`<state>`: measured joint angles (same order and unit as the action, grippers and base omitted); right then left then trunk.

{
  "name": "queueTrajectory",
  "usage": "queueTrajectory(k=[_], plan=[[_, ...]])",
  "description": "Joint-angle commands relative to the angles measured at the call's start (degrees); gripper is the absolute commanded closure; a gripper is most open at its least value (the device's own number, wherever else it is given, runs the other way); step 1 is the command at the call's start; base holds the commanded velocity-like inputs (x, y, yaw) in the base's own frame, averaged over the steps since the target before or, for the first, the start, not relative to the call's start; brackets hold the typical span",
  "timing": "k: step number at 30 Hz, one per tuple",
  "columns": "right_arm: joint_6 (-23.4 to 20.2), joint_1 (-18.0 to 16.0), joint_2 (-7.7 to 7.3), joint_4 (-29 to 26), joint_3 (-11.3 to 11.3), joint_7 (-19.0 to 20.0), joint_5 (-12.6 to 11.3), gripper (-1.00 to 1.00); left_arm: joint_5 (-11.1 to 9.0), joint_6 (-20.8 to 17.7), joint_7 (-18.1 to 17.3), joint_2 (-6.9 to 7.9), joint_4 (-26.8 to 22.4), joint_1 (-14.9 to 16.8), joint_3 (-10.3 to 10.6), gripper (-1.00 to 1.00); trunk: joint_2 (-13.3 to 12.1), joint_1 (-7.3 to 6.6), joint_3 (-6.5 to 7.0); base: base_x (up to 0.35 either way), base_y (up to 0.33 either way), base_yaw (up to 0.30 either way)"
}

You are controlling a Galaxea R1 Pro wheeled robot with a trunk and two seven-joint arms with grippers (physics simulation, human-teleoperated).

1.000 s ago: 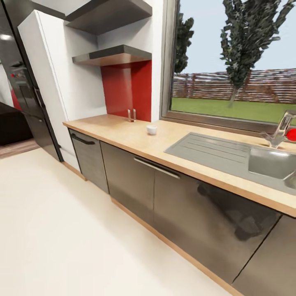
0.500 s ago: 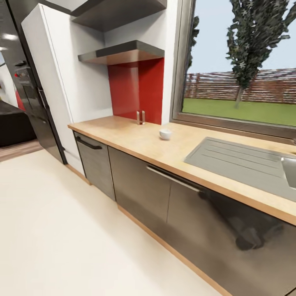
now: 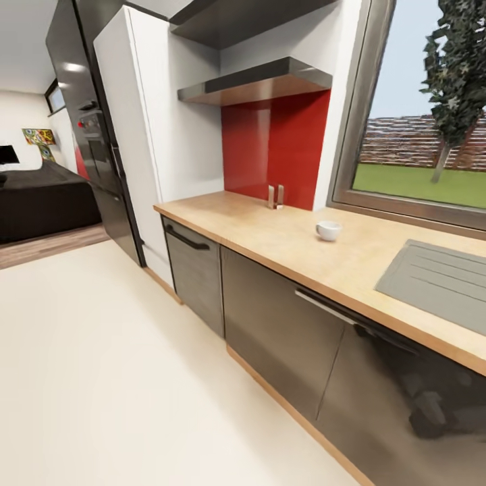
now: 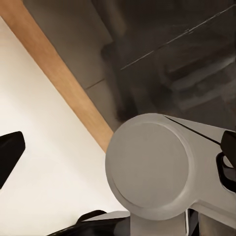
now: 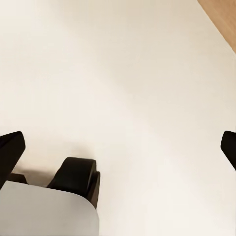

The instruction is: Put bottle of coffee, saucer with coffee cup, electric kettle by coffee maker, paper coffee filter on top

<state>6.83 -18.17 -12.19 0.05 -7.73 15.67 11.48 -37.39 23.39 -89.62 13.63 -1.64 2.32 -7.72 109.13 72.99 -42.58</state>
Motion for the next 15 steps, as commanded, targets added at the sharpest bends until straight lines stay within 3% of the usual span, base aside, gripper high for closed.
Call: queueTrajectory(k=[1,5,12,15], plan=[[0.2,0.0,-0.03,0.0,-0.5,0.2,0.6,-1.00,0.3,0.4,-0.1,-0.01,0.1,0.1,-0.4,-1.00,0.0,0.02,-0.05,0.233,0.236,0.252],[0.2,0.0,-0.03,0.0,-0.5,0.2,0.6,-1.00,0.3,0.4,-0.1,-0.01,0.1,0.1,-0.4,-1.00,0.0,0.02,-0.05,0.231,0.237,0.140],[0.2,0.0,-0.09,0.0,-0.5,0.2,0.5,-1.00,0.3,0.4,-0.1,-0.01,0.1,0.1,-0.4,-1.00,0.0,0.02,-0.05,0.244,0.232,0.022],[0.0,0.0,-0.30,-1.2,-1.1,0.3,-0.2,-1.00,0.3,0.3,-0.1,-0.01,0.1,0.1,-0.4,-1.00,0.0,0.02,-0.05,0.014,0.012,0.000]])
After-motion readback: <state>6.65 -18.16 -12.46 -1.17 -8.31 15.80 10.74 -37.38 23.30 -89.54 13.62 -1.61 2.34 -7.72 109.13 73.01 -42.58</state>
